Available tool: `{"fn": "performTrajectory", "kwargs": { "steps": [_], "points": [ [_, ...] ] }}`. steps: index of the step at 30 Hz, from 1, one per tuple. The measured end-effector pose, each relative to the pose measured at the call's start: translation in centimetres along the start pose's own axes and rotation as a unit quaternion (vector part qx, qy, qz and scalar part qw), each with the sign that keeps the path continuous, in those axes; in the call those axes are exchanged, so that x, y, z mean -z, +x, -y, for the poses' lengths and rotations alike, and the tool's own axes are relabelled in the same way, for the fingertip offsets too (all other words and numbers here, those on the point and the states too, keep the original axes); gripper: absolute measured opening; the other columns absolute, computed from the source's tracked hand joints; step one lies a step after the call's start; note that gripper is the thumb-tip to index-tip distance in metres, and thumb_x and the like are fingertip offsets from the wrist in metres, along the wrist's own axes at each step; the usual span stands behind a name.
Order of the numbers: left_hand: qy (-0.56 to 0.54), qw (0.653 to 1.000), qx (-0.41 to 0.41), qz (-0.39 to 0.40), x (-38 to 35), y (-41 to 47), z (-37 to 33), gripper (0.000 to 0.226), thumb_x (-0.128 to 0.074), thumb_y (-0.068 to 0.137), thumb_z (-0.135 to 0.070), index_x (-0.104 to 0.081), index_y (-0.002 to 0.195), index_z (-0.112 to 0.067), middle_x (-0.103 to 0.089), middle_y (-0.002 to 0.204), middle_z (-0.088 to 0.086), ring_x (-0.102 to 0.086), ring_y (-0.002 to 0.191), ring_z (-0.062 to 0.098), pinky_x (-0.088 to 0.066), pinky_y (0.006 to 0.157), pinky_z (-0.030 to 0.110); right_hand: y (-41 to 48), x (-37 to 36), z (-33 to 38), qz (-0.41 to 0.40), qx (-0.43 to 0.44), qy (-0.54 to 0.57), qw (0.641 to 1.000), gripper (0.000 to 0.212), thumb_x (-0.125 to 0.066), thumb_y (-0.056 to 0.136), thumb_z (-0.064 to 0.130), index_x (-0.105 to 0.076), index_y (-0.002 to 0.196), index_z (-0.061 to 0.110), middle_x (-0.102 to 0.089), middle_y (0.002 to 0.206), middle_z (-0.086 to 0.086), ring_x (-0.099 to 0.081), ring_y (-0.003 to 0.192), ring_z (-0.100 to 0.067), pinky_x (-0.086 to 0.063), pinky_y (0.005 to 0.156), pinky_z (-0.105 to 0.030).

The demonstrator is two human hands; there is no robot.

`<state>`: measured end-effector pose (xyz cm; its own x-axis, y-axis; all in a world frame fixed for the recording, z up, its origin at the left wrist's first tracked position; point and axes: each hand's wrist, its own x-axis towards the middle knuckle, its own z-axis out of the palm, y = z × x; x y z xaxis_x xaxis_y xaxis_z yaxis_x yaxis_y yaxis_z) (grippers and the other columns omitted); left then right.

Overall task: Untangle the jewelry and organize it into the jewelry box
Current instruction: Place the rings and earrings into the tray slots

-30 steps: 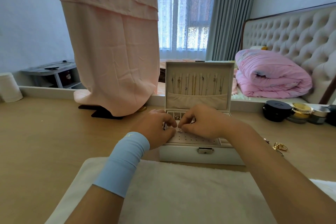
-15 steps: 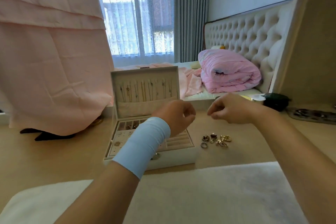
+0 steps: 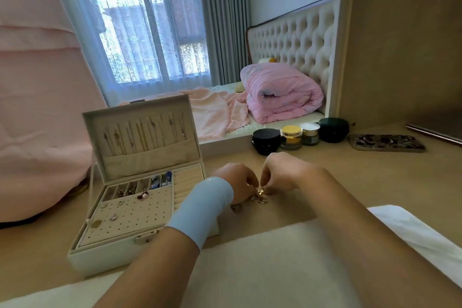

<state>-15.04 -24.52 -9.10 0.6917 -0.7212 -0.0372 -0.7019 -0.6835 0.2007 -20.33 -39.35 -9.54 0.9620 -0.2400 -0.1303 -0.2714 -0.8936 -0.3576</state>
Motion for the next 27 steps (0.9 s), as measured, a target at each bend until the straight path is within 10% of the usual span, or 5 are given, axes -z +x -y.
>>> {"fn": "performTrajectory", "kwargs": {
  "steps": [7, 15, 21, 27],
  "points": [
    [-0.099, 0.994, 0.0, -0.057, 0.1, 0.2, 0.1, 0.028, -0.067, 0.087, -0.033, -0.065, 0.116, -0.032, -0.07, 0.102, -0.015, -0.063, 0.1, 0.01, -0.05, 0.092, 0.029, -0.4, 1.3, -0.2, -0.025, 0.012, 0.086, 0.996, 0.01, -0.08, 0.084, 0.02, -0.076, 0.093, 0.02, -0.075, 0.086, 0.0, -0.068, 0.064, -0.01, -0.048, 0.05, -0.023],
    [-0.158, 0.979, 0.017, -0.128, 0.8, -0.3, 1.8, 0.012, -0.076, 0.08, -0.032, -0.072, 0.091, -0.035, -0.069, 0.085, -0.013, -0.064, 0.082, 0.006, -0.054, 0.08, 0.026, -0.7, 1.7, 0.4, -0.025, 0.055, 0.295, 0.953, 0.025, -0.066, 0.096, 0.015, -0.064, 0.122, 0.013, -0.079, 0.089, -0.004, -0.068, 0.059, -0.015, -0.046, 0.046, -0.024],
    [-0.154, 0.976, 0.018, -0.152, 1.7, -1.6, 2.6, 0.004, -0.07, 0.086, -0.031, -0.07, 0.089, -0.033, -0.066, 0.081, -0.017, -0.059, 0.078, 0.003, -0.048, 0.074, 0.021, -1.4, 1.8, 0.9, 0.062, -0.01, 0.034, 0.997, 0.032, -0.08, 0.08, 0.045, -0.078, 0.096, 0.017, -0.075, 0.092, -0.001, -0.056, 0.06, -0.013, -0.042, 0.049, -0.024],
    [-0.171, 0.972, -0.003, -0.164, 2.1, -2.7, 3.1, 0.005, -0.069, 0.087, -0.029, -0.072, 0.091, -0.031, -0.068, 0.084, -0.014, -0.059, 0.082, 0.002, -0.049, 0.078, 0.022, -1.1, 0.8, 1.8, 0.044, -0.017, 0.023, 0.999, 0.025, -0.079, 0.085, 0.034, -0.079, 0.098, 0.012, -0.076, 0.088, -0.001, -0.069, 0.078, -0.018, -0.059, 0.068, -0.03]
  ]
}}
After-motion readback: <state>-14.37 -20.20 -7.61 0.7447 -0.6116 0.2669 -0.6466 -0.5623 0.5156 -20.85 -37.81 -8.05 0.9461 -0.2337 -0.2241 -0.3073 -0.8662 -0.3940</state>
